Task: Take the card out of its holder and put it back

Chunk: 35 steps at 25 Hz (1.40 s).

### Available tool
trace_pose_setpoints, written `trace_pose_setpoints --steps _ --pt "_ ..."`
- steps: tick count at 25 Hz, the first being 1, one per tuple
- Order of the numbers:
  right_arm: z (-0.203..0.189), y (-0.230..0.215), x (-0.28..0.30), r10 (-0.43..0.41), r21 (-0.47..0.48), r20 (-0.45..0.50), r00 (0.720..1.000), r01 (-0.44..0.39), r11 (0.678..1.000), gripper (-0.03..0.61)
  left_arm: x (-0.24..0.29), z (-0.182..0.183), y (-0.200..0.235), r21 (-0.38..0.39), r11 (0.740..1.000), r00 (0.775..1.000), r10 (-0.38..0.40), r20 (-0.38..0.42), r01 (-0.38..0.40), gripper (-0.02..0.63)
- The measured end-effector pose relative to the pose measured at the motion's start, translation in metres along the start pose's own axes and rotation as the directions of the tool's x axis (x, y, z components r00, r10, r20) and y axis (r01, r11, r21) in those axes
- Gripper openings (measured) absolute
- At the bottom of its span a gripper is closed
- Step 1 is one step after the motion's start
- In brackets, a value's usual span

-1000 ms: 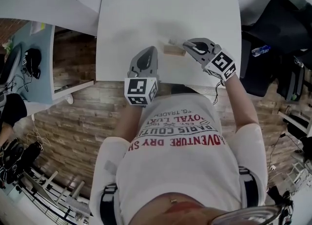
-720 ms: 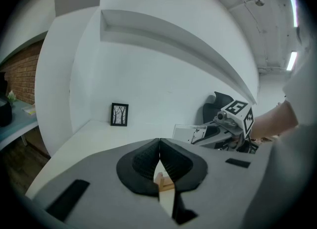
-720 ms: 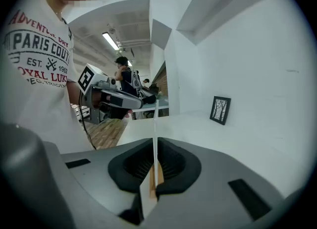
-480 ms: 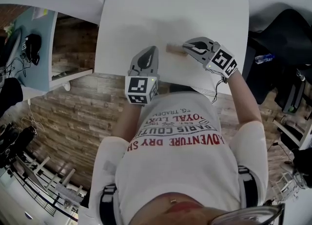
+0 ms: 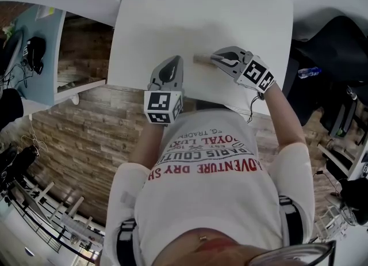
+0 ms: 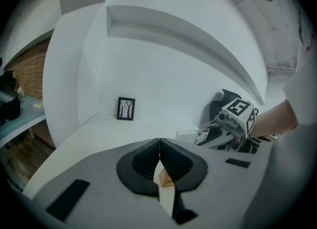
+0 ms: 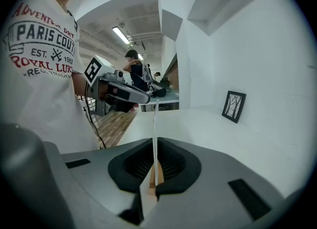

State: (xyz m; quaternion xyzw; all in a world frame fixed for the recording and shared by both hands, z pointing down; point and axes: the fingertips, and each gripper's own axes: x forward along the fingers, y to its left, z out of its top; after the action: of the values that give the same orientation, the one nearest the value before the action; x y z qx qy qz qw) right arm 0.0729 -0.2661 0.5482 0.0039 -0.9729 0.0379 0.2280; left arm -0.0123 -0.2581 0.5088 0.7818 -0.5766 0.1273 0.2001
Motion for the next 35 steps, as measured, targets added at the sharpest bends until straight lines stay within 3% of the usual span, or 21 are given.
trace_pose_setpoints --steps 11,19,27,28,30,35 --pt "-0.038 -0.005 0.017 0.097 0.048 -0.031 0.995 -0.095 0.994 0.035 0.005 -0.013 0.010 -0.008 1.000 0.999 0.028 -0.040 -0.028 0.025" --pt "-0.042 -0.007 0.017 0.132 0.103 0.001 0.991 -0.131 0.986 0.035 0.005 -0.018 0.011 -0.001 1.000 0.998 0.021 -0.064 -0.021 0.025" --pt "-0.054 -0.008 0.020 0.088 0.143 -0.041 0.995 -0.081 0.986 0.038 0.000 -0.017 0.002 0.023 1.000 0.999 -0.012 -0.052 0.013 0.025" --pt "-0.053 -0.009 0.020 0.077 0.144 -0.037 0.996 -0.071 0.987 0.055 0.000 -0.016 0.002 0.026 1.000 0.999 -0.015 -0.051 0.016 0.025" --pt "-0.048 -0.012 0.019 0.055 0.141 -0.016 0.998 -0.052 0.989 0.172 0.000 -0.013 0.002 0.031 0.999 0.999 -0.019 -0.045 0.021 0.025" --pt "-0.025 -0.017 0.004 -0.069 0.123 0.027 0.997 0.065 0.990 0.206 -0.006 -0.007 -0.002 0.045 0.998 0.999 -0.043 -0.026 0.045 0.025"
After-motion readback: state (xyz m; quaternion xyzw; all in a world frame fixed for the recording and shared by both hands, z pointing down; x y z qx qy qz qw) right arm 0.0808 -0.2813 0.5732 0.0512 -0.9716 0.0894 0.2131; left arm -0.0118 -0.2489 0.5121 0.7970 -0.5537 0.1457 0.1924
